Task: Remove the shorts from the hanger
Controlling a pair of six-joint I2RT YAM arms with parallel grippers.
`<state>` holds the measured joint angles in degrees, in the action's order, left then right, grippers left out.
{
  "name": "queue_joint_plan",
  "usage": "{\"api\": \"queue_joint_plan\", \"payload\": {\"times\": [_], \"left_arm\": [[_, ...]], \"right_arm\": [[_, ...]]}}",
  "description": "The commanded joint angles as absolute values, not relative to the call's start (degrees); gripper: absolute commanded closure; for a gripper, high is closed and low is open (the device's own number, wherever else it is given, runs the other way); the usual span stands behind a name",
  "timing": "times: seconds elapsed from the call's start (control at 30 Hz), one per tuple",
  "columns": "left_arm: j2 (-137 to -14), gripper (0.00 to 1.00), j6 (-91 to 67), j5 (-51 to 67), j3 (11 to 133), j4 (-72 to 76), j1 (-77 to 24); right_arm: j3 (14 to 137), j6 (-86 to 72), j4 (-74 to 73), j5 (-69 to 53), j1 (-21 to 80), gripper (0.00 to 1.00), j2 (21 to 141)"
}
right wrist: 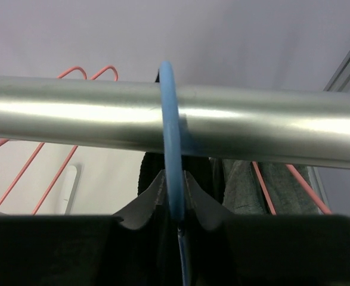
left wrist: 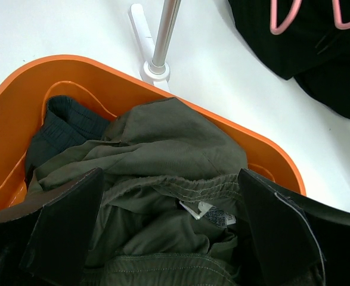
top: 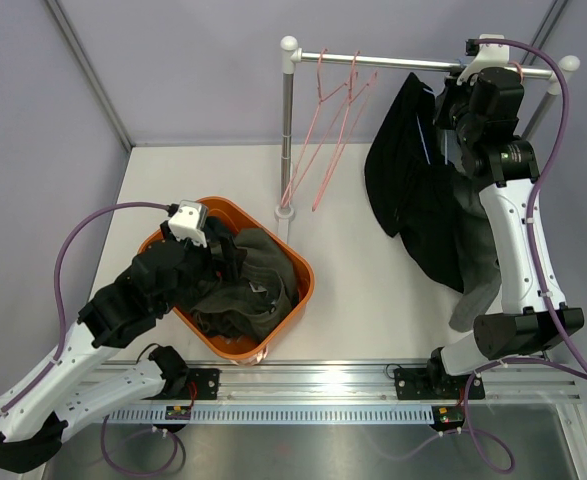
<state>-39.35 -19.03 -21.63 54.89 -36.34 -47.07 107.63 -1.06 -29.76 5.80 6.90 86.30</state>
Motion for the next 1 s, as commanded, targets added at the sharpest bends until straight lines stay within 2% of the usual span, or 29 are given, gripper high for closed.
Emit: {"api": "queue_joint_plan", "payload": {"times": [0.0, 0.13, 0.37, 0.63, 0.8, 0.97], "left_arm": [[-38.94, 0.01, -18.81, -20.65, 54.67, -33.93, -47.02], [-38.94, 0.01, -18.90, -20.57, 54.75, -34.01, -46.93], [-39.46, 0.01, -18.55, -20.48, 56.33, -34.10, -46.93], [-40.16, 0.01, -17.93, -21.45, 58.27, -34.37, -46.93], [-41.57, 0.01, -17.93, -19.96, 61.86, -34.10, -46.93], [-43.15, 0.01, -18.10, -12.94, 66.35, -31.56, -46.93]], "right_arm": [[108.46, -1.67, -28.21, 4.66, 6.50, 0.85, 84.82], [109.33, -2.02, -29.00, 5.01, 6.59, 1.00, 84.38], [116.44, -2.99, -31.64, 3.87, 6.59, 1.00, 83.94], [118.48, -4.22, -34.45, 1.41, 6.59, 1.00, 80.43], [114.36, -7.55, -39.28, -0.61, 6.59, 1.00, 76.65], [106.54, -11.68, -44.29, -5.00, 7.29, 1.00, 71.38]]}}
